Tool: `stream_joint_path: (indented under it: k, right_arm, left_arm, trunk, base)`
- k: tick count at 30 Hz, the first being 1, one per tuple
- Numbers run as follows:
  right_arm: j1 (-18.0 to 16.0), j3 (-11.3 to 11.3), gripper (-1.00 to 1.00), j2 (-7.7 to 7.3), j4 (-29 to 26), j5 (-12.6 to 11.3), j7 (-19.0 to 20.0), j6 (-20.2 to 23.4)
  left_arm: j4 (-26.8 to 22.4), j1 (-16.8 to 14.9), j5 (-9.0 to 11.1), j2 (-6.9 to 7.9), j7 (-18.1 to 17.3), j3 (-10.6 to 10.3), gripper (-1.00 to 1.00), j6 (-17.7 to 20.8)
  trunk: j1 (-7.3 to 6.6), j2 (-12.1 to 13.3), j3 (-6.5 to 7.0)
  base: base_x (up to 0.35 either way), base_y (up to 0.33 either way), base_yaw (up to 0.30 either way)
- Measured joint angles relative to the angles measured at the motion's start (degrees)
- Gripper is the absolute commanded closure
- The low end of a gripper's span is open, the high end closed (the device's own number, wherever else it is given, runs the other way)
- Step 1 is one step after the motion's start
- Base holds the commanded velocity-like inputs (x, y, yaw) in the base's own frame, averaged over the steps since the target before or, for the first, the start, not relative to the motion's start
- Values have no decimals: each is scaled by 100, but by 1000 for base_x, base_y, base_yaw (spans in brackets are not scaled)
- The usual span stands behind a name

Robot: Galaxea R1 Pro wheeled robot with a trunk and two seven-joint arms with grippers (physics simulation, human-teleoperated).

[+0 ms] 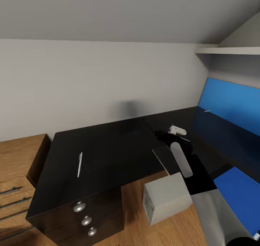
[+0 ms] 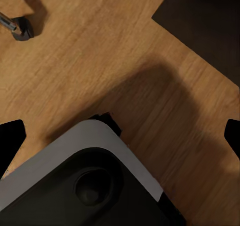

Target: In the bedroom, organize the workspace by keeping the computer under the desk, ensuring the monitor is on the desk, placing the keyboard on the desk next to the monitor, placing the mouse on the desk next to the keyboard, moving the folder from the swivel chair onto the desk next to the mouse, stacking the notebook on top of the folder with the pen on top of the notebook, and positioning the swivel chair next to the desk.

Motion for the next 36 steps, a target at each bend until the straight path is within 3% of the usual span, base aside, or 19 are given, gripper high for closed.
stream_joint_path:
  k: [10,11,22,29,30,33,34,35,36]
  right_arm:
    - [159,-4,-100,-21,-214,-3,21,-14]
    - [235,5,-100,-22,-493,-3,20,-15]
    - [628,90,-100,-27,-1095,27,18,-12]
    - [1059,657,-100,-38,-1563,45,14,-15]
    - [1061,660,-100,-39,-1565,49,13,-14]
    - [1298,974,-100,-40,-1677,51,-1,-17]
    - [1438,1194,-100,-41,-1719,54,-14,-19]
    - [1444,1205,-100,-41,-1720,68,-15,-16]
    - [1557,1405,-100,-43,-1747,72,-30,-19]
  left_arm:
    - [55,-135,-53,-19,323,6,-100,-9]
    - [57,-138,-52,-19,1067,5,-100,-12]
    - [50,-155,-54,-40,1114,-14,-100,-12]
    - [46,-167,-59,-52,1134,-28,-100,-12]
    - [46,-167,-59,-52,1134,-28,-100,-12]
    - [45,-169,-60,-54,1131,-33,-100,-12]
    - [44,-169,-63,-55,1128,-33,-100,-12]
    - [45,-169,-63,-55,1128,-33,-100,-12]
    - [44,-170,-65,-55,1126,-35,-100,-12]
  trunk:
    - [1,0,0]
    - [1,0,0]
    - [-1,0,0]
    - [-2,0,0]
    - [-2,0,0]
    - [-2,0,0]
    - [-2,0,0]
    - [-2,0,0]
    - [-2,0,0]
  base:
    - [-295,0,0]
    - [-325,0,0]
    - [-231,0,0]
    - [-40,0,0]
    - [-18,0,0]
    - [-11,0,0]
    - [-8,0,0]
    - [-5,0,0]
    - [-4,0,0]
